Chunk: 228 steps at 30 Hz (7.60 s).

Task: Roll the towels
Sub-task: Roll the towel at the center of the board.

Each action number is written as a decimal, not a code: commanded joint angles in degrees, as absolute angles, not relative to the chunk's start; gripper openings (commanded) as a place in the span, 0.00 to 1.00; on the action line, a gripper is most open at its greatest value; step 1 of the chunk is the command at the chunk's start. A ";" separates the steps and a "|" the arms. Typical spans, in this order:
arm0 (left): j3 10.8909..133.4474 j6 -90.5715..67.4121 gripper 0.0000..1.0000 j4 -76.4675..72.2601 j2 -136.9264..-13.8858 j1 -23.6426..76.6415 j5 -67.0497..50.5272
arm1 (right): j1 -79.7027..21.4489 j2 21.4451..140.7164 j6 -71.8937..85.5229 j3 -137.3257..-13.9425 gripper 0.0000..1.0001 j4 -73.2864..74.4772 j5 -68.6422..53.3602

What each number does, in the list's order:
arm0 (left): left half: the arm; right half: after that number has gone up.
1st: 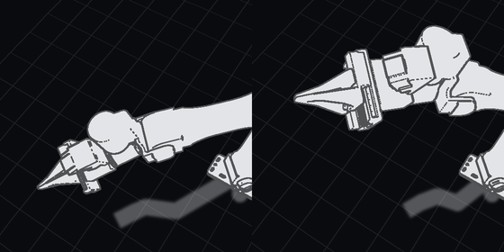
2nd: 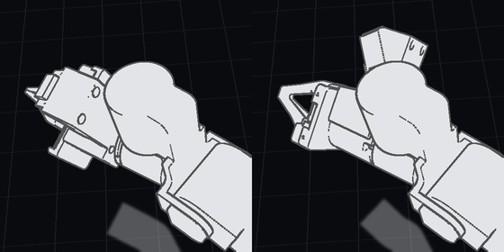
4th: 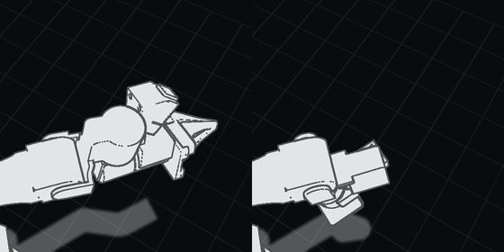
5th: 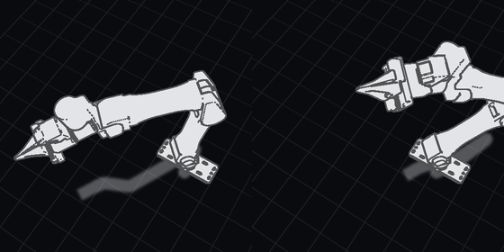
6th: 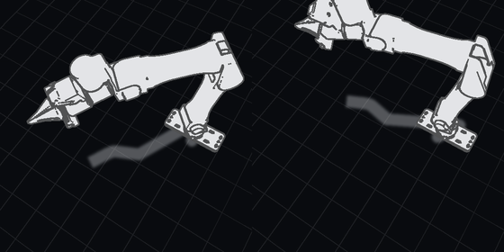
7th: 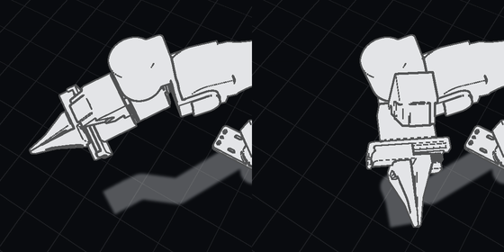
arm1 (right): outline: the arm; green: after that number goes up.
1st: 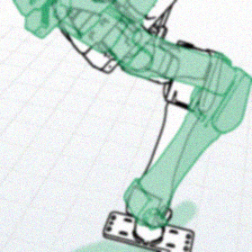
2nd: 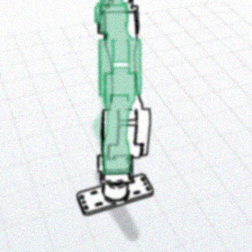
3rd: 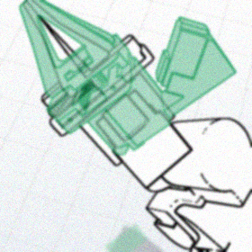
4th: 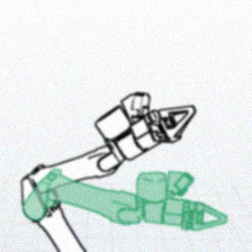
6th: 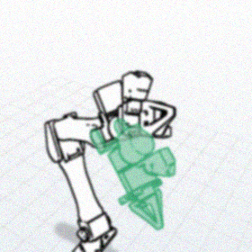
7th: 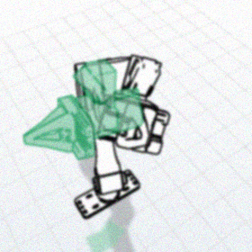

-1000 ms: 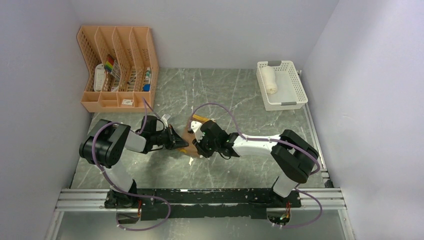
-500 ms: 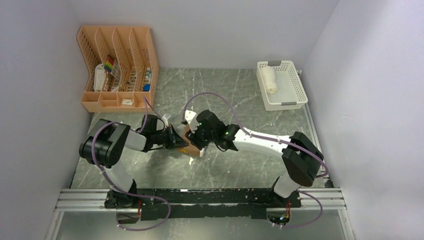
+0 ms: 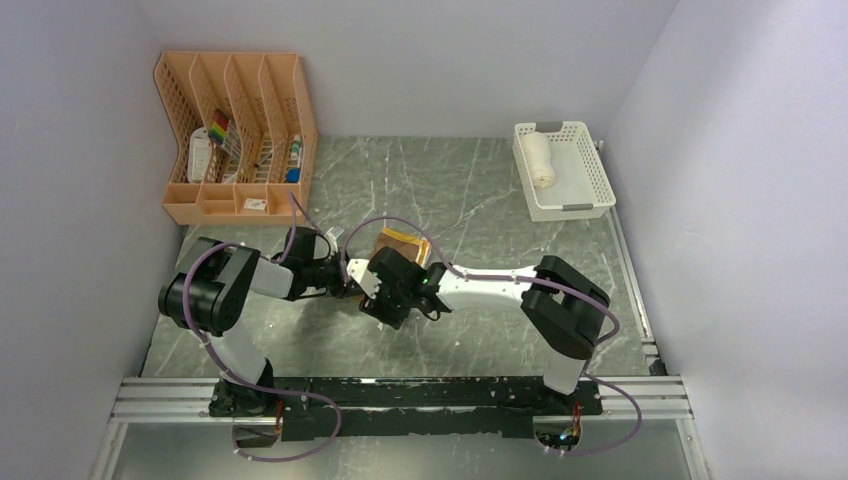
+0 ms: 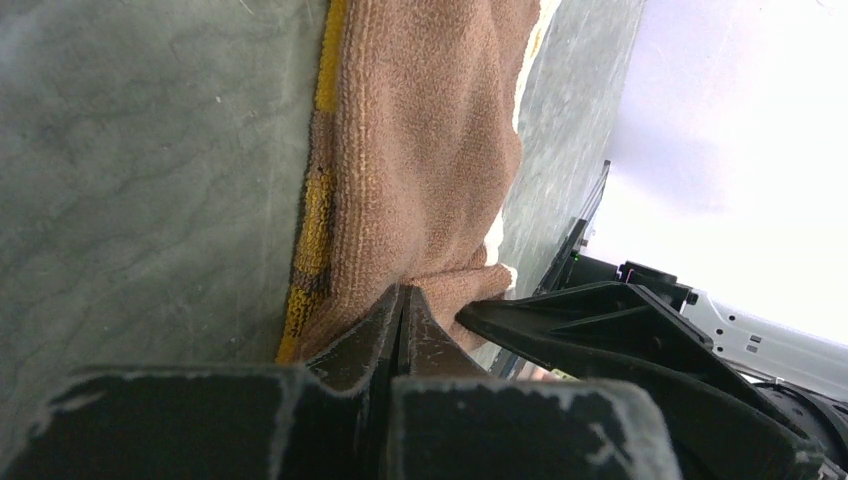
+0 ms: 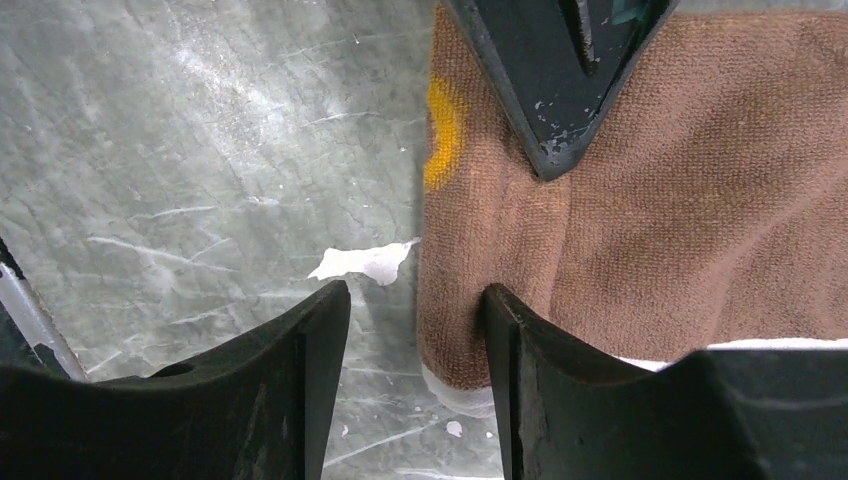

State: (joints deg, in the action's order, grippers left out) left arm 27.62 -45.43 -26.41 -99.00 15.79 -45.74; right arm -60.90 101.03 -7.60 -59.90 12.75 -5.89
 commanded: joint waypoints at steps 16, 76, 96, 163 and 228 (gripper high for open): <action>31.91 -40.39 0.07 -13.04 -100.66 15.47 -40.61 | -64.27 107.69 -5.44 -58.45 0.38 13.16 15.09; 22.79 -46.28 0.24 -5.02 -56.27 6.05 -54.20 | -41.43 131.54 25.00 -75.09 0.01 18.68 -62.51; 6.66 -56.97 0.12 -38.18 -68.86 14.24 -43.79 | -39.49 130.96 27.64 -74.95 0.01 17.32 -62.88; 24.47 -40.97 0.07 -16.50 -85.68 20.05 -29.89 | -64.03 99.94 -9.74 -58.06 0.61 8.10 1.09; 21.56 -42.00 0.15 -18.99 -80.38 13.38 -38.23 | -44.55 97.67 5.96 -63.60 0.71 11.61 -17.52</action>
State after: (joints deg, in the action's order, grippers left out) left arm 19.57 -44.34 -17.85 -79.40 13.02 -37.82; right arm -42.24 104.81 12.27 -62.67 10.00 -34.68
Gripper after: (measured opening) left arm 0.149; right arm 0.696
